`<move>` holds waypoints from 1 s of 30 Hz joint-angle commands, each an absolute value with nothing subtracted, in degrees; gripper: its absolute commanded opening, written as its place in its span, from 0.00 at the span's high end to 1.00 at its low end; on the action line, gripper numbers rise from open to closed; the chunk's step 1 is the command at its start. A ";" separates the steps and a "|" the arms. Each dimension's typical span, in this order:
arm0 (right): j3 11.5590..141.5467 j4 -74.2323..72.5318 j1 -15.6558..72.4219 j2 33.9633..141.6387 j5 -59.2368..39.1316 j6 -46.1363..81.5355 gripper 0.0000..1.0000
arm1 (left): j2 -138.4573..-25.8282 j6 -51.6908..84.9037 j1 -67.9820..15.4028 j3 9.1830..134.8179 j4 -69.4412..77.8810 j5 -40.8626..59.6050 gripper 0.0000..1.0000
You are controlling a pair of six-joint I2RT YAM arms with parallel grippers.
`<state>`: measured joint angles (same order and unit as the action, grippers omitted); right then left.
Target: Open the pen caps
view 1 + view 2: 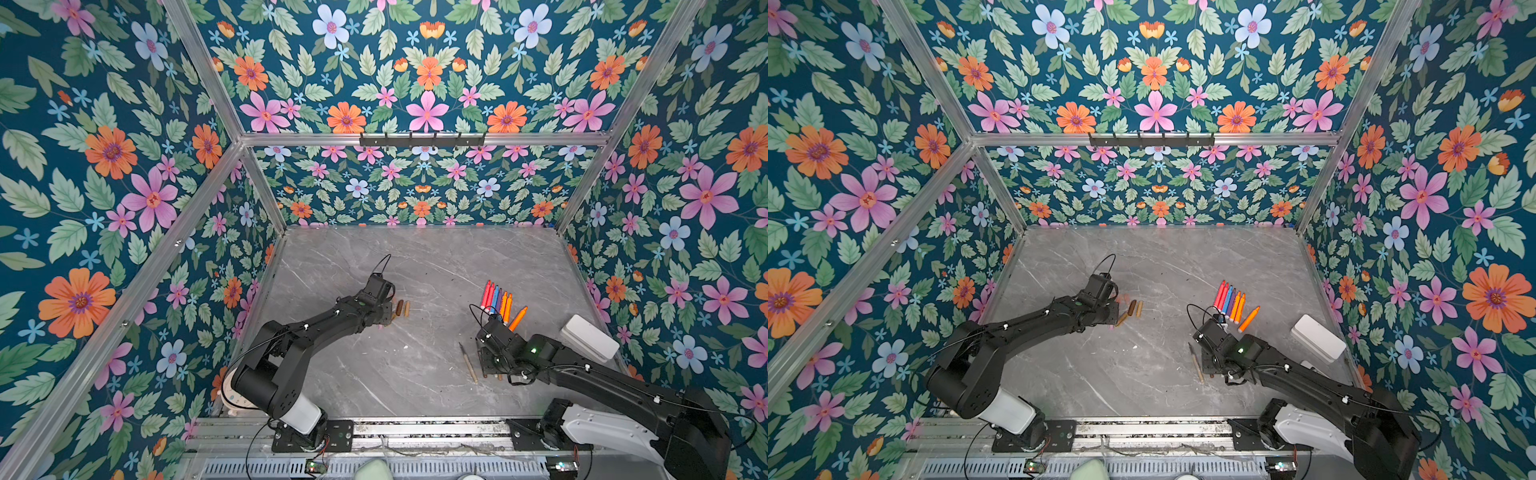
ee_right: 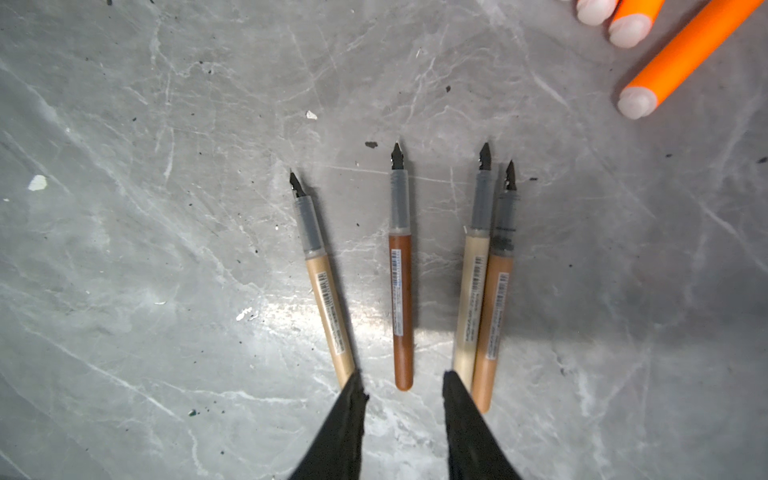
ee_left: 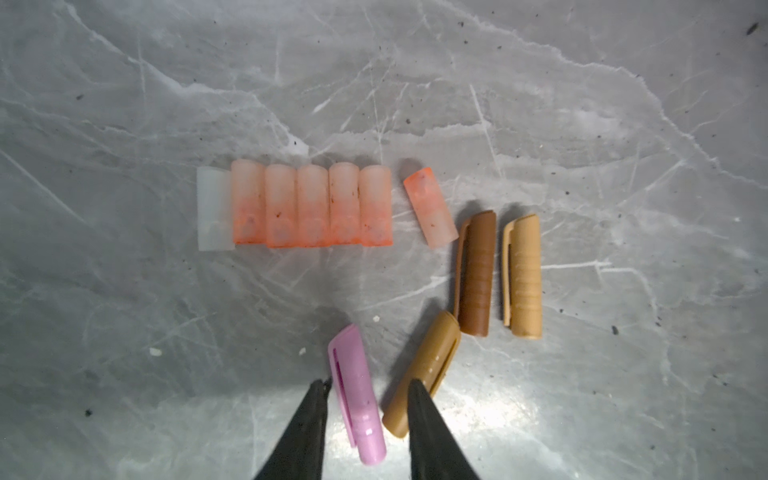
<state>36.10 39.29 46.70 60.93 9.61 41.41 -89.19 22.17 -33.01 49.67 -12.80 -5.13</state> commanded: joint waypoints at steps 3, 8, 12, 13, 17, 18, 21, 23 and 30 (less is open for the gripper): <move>36.39 39.75 46.78 61.00 10.68 41.24 0.67 | -88.01 22.37 -33.12 49.36 -11.21 -4.49 0.64; 36.34 38.56 46.68 59.77 10.37 41.11 0.67 | -82.26 24.09 -33.13 46.64 -6.99 -4.06 0.35; 38.57 39.14 46.41 54.25 13.33 38.82 0.67 | -72.57 25.13 -33.13 42.79 -1.17 -7.65 0.00; 39.12 39.51 46.47 52.46 14.74 38.19 0.67 | -69.96 24.91 -33.13 41.53 0.76 -8.13 0.00; 38.94 36.81 46.32 44.42 20.70 33.43 0.55 | -59.87 23.40 -33.13 35.30 10.06 -13.43 0.00; 38.40 35.26 46.08 42.78 22.20 31.90 0.46 | -58.15 22.95 -33.13 33.89 11.92 -16.09 0.00; 37.88 32.92 45.79 40.21 30.15 29.17 0.06 | -56.19 23.66 -33.07 30.96 15.29 -23.23 0.00; 37.97 32.60 45.77 39.04 36.30 28.90 0.01 | -56.40 23.17 -33.08 29.55 17.58 -24.76 0.01; 27.12 9.12 45.78 31.92 49.91 9.72 0.01 | -57.02 18.40 -33.09 22.31 31.84 -30.17 0.00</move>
